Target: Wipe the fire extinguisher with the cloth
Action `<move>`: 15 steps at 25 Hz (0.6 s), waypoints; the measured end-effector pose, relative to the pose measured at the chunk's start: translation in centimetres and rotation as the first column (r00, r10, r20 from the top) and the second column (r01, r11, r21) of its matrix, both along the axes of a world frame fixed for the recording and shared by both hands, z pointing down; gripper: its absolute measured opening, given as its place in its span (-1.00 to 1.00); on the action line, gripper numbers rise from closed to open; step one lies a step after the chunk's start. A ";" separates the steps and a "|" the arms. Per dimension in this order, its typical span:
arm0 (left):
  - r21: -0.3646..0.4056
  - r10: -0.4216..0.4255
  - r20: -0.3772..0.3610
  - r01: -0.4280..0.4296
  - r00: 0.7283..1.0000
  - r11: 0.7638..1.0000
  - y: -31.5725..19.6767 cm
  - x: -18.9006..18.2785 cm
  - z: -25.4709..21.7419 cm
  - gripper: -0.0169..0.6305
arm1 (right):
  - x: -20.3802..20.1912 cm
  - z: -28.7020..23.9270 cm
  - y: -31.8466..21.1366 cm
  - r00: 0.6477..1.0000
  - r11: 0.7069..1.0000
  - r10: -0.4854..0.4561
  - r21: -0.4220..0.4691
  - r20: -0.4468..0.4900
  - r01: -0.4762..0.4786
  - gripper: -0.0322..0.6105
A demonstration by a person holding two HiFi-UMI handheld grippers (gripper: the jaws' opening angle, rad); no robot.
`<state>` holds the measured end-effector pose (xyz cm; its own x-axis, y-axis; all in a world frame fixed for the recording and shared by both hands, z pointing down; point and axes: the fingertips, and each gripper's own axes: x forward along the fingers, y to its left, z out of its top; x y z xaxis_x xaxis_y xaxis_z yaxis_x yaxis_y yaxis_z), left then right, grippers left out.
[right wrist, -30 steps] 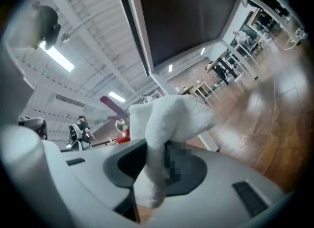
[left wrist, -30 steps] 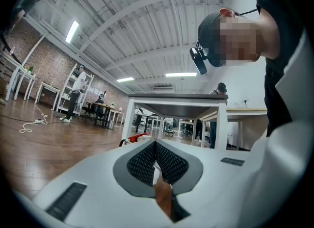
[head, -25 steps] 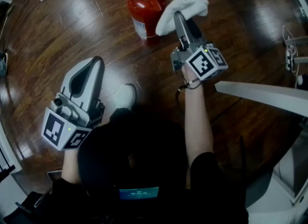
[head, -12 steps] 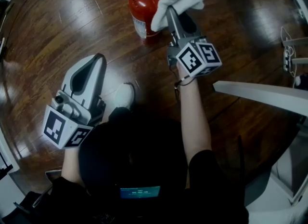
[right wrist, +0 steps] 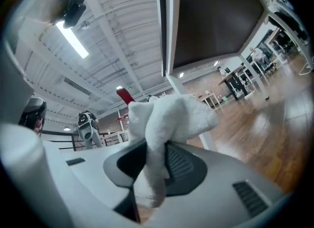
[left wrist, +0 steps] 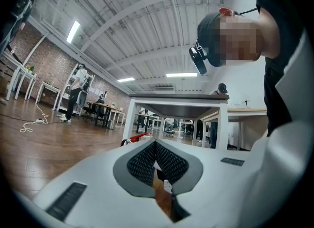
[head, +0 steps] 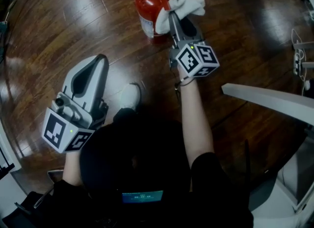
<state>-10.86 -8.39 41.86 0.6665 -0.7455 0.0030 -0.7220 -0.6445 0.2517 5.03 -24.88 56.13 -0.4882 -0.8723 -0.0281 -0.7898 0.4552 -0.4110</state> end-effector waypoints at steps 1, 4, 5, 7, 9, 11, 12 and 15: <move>0.001 -0.002 0.005 0.002 1.000 1.000 0.0 0.0 0.0 -0.95 | 0.1 0.9 0.0 1.000 1.000 0.003 -0.019 -0.005 -0.003 -0.53; 0.002 -0.001 0.006 0.001 1.000 1.000 0.0 0.1 -0.1 -0.95 | 0.4 4.8 -0.2 0.999 0.996 0.004 -0.094 -0.038 -0.008 -0.53; -0.001 0.000 -0.004 0.000 1.000 1.000 0.0 0.2 -0.2 -0.95 | 0.4 6.3 -0.4 0.999 0.992 0.005 -0.126 -0.049 -0.011 -0.53; -0.010 0.000 -0.017 0.000 1.000 1.000 -0.1 0.1 -0.2 -0.95 | 0.5 9.7 -0.5 0.998 0.980 0.005 -0.197 -0.064 -0.018 -0.53; -0.016 -0.003 -0.021 0.002 1.000 1.000 0.0 -0.1 -0.1 -0.95 | 0.3 12.9 -0.3 0.997 0.963 -0.002 -0.269 -0.071 -0.017 -0.53; -0.015 -0.005 -0.020 0.004 1.000 1.000 0.1 -0.1 -0.1 -0.95 | 0.2 15.7 0.0 0.996 0.944 -0.016 -0.330 -0.090 -0.015 -0.53; -0.012 -0.005 -0.013 0.005 1.000 1.000 0.1 -0.3 -0.1 -0.95 | 0.1 16.9 0.1 0.994 0.934 -0.023 -0.356 -0.105 -0.016 -0.53; -0.010 -0.009 -0.001 0.009 1.000 1.000 0.1 -0.8 0.3 -0.95 | -0.2 19.5 0.3 0.989 0.912 -0.044 -0.410 -0.139 -0.017 -0.53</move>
